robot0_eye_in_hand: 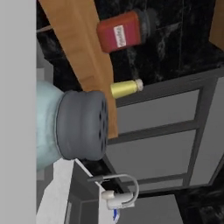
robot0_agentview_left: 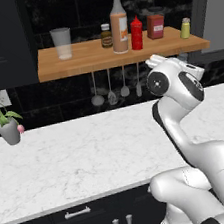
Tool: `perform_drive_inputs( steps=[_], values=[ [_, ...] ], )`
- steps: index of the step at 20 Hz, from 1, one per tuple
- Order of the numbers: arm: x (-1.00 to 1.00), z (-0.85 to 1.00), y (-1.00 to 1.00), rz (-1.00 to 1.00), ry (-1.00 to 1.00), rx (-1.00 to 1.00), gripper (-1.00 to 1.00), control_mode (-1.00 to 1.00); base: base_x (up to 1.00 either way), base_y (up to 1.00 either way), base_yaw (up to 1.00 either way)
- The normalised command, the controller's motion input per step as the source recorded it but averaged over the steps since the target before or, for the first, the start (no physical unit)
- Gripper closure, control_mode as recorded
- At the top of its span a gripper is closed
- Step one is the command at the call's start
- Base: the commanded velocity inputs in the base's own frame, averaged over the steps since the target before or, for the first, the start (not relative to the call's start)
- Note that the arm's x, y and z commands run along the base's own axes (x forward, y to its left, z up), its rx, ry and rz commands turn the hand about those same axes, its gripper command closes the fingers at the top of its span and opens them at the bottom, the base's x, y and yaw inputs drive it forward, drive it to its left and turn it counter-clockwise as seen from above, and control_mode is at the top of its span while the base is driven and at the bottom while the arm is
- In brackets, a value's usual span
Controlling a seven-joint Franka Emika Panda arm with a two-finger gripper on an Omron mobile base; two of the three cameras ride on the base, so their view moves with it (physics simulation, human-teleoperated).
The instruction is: Put the shaker and condiment bottle from the counter next to their counterparts in the cabinet.
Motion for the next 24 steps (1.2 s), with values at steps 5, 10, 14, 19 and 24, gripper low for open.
perform_drive_inputs(
  steps=[5, 10, 14, 19, 24],
  values=[
    [0.42, 0.52, -0.59, 0.05, 0.08, 0.04, 1.00, -1.00, 0.00, 0.00, 0.00],
    [0.21, 0.45, -0.39, 0.05, 0.04, 0.01, 1.00, -1.00, 0.00, 0.00, 0.00],
    [0.00, -0.04, 0.16, 0.05, 0.01, -0.06, 1.00, -1.00, 0.00, 0.00, 0.00],
    [0.33, 0.22, 0.00, 0.01, 0.00, -0.01, 1.00, -1.00, 0.00, 0.00, 0.00],
    [0.52, 0.23, -0.13, 0.00, 0.01, -0.01, 1.00, -1.00, 0.00, 0.00, 0.00]
  ],
)
